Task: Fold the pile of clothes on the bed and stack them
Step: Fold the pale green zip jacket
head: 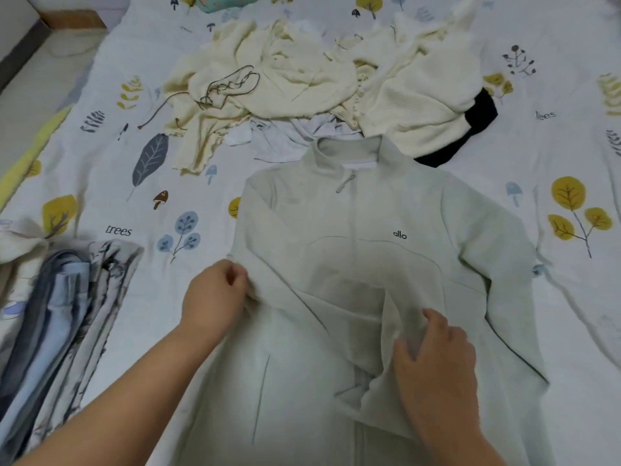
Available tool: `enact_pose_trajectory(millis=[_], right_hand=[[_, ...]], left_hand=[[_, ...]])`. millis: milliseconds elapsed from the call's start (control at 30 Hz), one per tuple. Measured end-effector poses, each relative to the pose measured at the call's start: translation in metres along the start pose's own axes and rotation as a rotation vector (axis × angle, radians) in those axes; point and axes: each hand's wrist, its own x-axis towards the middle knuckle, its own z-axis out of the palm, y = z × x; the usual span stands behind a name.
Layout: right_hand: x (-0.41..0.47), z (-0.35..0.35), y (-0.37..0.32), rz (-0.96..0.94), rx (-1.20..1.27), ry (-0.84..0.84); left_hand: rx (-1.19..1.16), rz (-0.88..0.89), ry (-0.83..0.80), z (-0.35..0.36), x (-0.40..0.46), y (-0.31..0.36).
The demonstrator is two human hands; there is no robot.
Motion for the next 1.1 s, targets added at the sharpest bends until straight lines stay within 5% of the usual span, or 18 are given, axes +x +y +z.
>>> enact_pose_trajectory(millis=[167,300,367,533,600,700,833,900,1000,1100], right_hand=[[-0.016,0.016,-0.02,-0.012,-0.245,0.003],[-0.013,0.021,-0.015,0.033,-0.312,-0.158],[-0.007,0.015,-0.004,0.043,-0.236,-0.221],[0.003,-0.035,0.028,0.108,0.347,-0.416],[0.005,-0.044,0.039,0.163,0.444,-0.36],[0.007,-0.033,0.048,0.205,0.164,-0.16],[-0.003,-0.014,0.038,0.184,-0.138,-0.228],[-0.005,-0.009,0.041,0.169,-0.221,-0.185],[-0.006,-0.006,0.054,0.186,0.02,-0.083],[-0.004,-0.008,0.061,0.241,0.272,0.056]], left_hand=[[0.13,-0.025,0.111,0.012,0.039,0.007],[0.303,-0.139,-0.078,0.024,0.069,0.013],[0.28,-0.068,-0.108,0.026,0.08,0.011],[0.192,0.132,0.15,0.011,0.091,-0.005],[0.295,0.199,0.147,0.008,0.089,-0.008],[0.431,0.36,0.122,0.011,0.092,-0.004],[0.561,0.794,0.064,0.03,0.101,0.011],[0.663,0.824,-0.052,0.038,0.105,0.017],[0.809,0.801,-0.108,0.041,0.115,0.023],[0.715,0.704,0.105,0.037,0.118,0.037]])
